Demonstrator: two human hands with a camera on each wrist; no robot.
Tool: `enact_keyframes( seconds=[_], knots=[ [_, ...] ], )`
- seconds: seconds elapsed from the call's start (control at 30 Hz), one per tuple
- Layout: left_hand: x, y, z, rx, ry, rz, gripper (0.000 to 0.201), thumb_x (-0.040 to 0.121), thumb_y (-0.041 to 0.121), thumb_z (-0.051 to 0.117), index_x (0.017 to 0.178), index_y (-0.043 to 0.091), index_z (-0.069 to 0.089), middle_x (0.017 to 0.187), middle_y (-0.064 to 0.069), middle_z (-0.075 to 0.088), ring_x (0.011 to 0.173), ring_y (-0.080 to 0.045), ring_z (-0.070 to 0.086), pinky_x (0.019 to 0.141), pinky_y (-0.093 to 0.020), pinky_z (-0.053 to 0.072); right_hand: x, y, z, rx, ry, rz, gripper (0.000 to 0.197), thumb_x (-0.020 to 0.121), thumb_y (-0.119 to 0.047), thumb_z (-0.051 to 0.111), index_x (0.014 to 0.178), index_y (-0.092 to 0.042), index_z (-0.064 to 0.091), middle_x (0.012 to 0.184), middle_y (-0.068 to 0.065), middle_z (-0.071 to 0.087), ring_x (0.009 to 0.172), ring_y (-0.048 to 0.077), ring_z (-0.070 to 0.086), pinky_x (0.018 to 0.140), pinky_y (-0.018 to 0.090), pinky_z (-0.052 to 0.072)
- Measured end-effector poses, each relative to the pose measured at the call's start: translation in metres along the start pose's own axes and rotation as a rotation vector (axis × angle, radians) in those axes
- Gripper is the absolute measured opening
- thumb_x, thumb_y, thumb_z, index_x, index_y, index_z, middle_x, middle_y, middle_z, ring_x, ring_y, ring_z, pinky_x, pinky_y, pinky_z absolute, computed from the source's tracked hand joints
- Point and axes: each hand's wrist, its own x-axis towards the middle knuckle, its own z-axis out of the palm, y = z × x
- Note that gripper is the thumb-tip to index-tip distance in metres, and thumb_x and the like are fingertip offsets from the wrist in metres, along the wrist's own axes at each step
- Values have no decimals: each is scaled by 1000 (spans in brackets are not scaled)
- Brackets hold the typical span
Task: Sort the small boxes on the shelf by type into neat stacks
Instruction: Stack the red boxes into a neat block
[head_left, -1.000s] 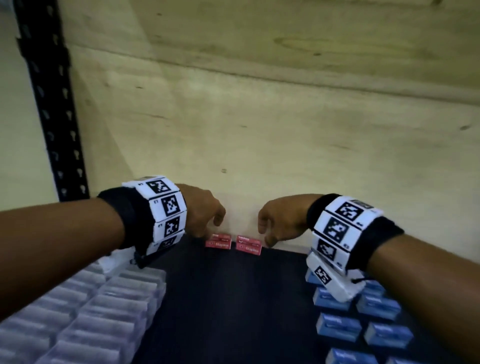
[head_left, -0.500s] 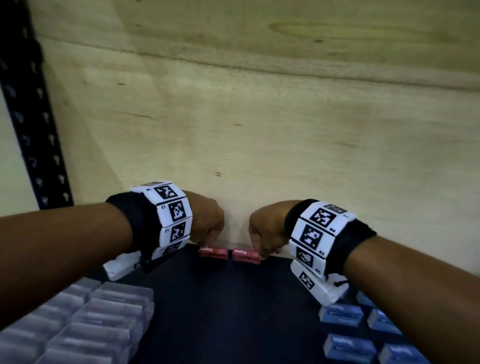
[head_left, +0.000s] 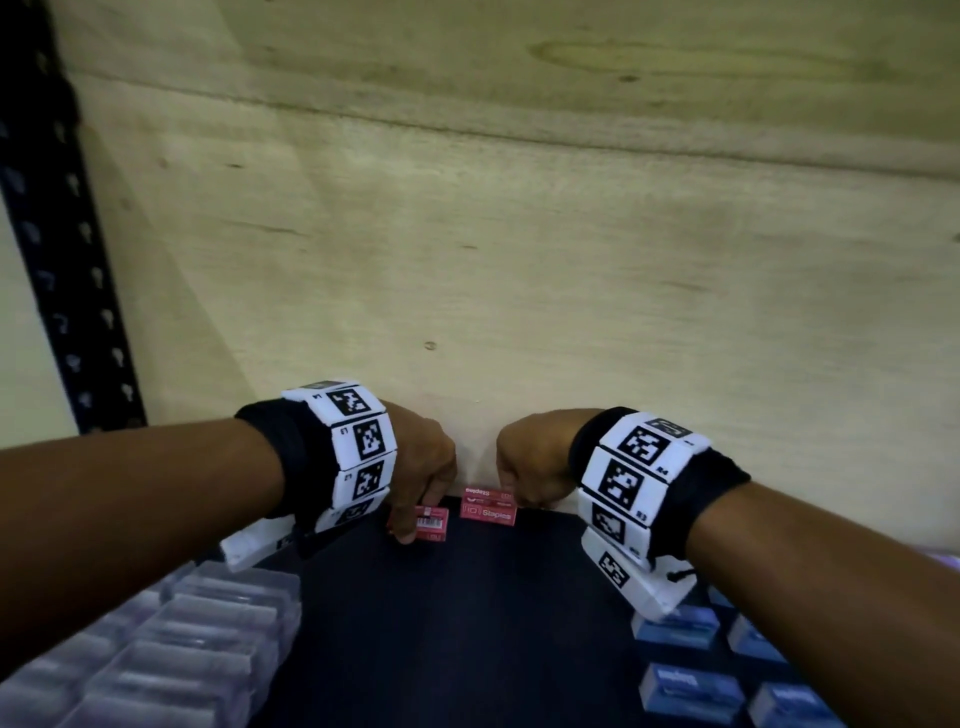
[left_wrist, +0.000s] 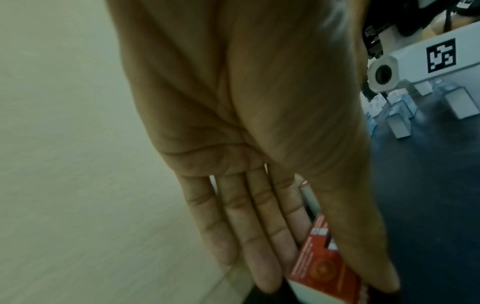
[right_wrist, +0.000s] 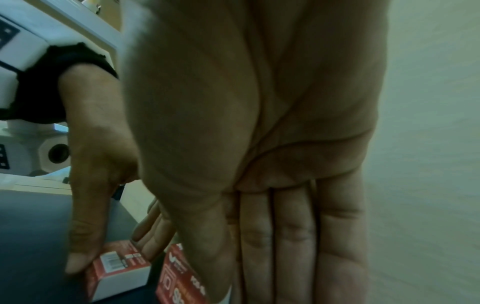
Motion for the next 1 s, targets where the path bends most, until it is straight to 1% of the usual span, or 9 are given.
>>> enact_keyframes(
  seconds=[0.13,0.23,0.37,0.43,0.5,0.57,0.63,0.8,1.0],
  knots=[
    [-6,0,-3,-34,-15,19,37,84,22,76,119,12,68,111,-3,71,86,-11,58,77,-26,49,-3,2,2,-14,10,-4,30,96,-17,58,123,-7,62,122,14,64,84,19,48,74,31,41],
    [-16,-3,-1,-100,-33,41,33,89,19,69,122,16,68,113,-6,71,91,-14,62,85,-30,52,-12,1,2,-38,15,3,29,97,-17,57,123,-6,62,122,14,64,83,18,48,72,29,41],
    [-39,5,6,-134,-58,30,26,94,20,60,118,16,68,102,-7,74,81,-11,64,83,-26,51,-31,-5,2,-52,-80,1,36,93,1,53,128,7,58,126,21,63,56,13,38,48,21,33],
    [-53,12,10,-135,-58,36,24,96,19,54,115,16,68,99,-4,74,80,-9,64,82,-24,49,-46,-11,4,-67,-108,-11,34,94,0,52,127,4,60,117,20,68,57,13,40,45,16,36],
    [-66,21,16,-138,-57,47,25,98,20,51,118,17,66,102,-4,74,81,-8,63,81,-23,47,-62,-18,7,-73,-169,-46,32,95,0,51,125,4,61,91,13,65,56,12,41,36,10,34],
    [-78,29,22,-151,-58,67,27,100,20,49,122,19,63,104,-5,74,83,-7,63,82,-22,46,-79,-27,9,-66,-175,-68,28,96,-5,53,121,-1,64,85,4,58,62,14,46,44,14,38],
    [-88,38,28,-168,-76,87,28,100,19,48,124,18,62,105,-5,74,88,-10,65,81,-21,46,-94,-35,12,-20,-211,-78,25,96,-8,54,118,-8,65,89,2,63,69,12,52,55,18,42],
    [-112,53,44,-174,-65,104,27,100,21,49,124,19,62,106,-3,74,97,-13,68,65,-14,41,-124,-52,23,6,-228,-98,26,95,-11,56,119,-15,65,77,-10,56,77,11,55,65,21,45],
    [-134,61,56,-151,-51,96,25,98,23,51,120,21,63,104,0,75,98,-10,67,65,-13,40,-156,-59,31,26,-225,-89,25,98,-18,50,117,-15,65,111,2,69,94,17,61,67,22,45]
  ],
)
